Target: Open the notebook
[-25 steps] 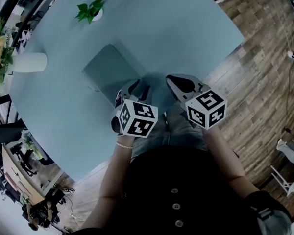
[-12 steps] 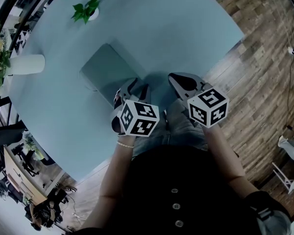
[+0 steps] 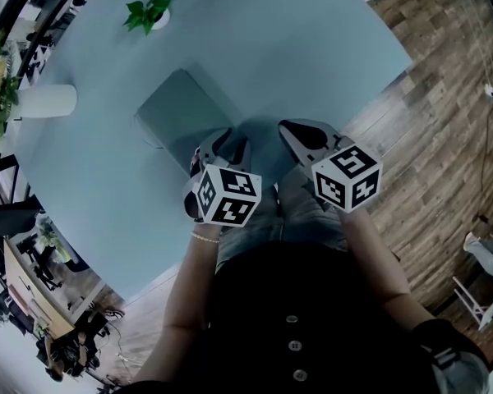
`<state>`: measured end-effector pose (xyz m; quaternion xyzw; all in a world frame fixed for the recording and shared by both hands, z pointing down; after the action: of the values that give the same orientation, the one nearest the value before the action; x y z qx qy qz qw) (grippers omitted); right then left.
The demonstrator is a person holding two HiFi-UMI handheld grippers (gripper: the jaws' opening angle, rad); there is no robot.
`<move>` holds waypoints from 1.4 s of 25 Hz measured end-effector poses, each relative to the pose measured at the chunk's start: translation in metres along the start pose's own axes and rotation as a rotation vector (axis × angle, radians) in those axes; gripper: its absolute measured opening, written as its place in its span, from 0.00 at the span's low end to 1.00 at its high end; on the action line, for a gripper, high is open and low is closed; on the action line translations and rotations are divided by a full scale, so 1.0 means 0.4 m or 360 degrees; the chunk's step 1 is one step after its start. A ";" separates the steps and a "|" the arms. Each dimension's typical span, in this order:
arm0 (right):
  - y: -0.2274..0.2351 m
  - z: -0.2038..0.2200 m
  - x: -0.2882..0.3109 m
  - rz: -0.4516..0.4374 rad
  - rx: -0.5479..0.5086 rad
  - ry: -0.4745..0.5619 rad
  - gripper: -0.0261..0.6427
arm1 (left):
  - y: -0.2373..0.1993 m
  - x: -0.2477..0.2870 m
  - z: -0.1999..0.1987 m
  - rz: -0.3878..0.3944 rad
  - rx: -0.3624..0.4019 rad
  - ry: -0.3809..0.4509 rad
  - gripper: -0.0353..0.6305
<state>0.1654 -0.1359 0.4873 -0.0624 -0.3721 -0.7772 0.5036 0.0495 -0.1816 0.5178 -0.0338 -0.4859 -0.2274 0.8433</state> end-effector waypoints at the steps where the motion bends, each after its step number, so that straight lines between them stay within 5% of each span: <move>1: -0.002 -0.002 0.002 -0.0006 -0.0006 -0.0001 0.05 | -0.003 -0.001 0.000 0.0022 -0.0017 -0.0005 0.28; 10: -0.004 -0.025 0.003 -0.0033 -0.0056 -0.0006 0.05 | -0.028 -0.017 -0.001 0.0251 -0.0368 0.0057 0.19; 16: -0.013 -0.052 0.013 -0.0067 -0.0101 0.0000 0.05 | -0.029 -0.041 -0.005 0.0199 -0.0427 0.0125 0.10; 23: -0.048 -0.086 0.043 -0.0154 -0.0186 -0.0018 0.05 | -0.042 -0.095 -0.001 0.0215 -0.0577 0.0225 0.10; 35: -0.126 -0.116 0.121 -0.0351 -0.0342 -0.0092 0.05 | -0.100 -0.223 0.014 0.0047 -0.0798 0.0474 0.09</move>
<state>0.1130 -0.1906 0.4509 -0.0969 -0.3057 -0.8610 0.3948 -0.0094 -0.1844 0.4399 -0.2144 -0.2846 -0.3307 0.8739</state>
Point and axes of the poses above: the fingertips, and each gripper's own axes: x forward along the fingers, y to its right, z out of its underside, the point moved 4 cm from there along -x, backward along the fingers, and after that the axes turned 5 degrees about -z, right-handed, at the moved point
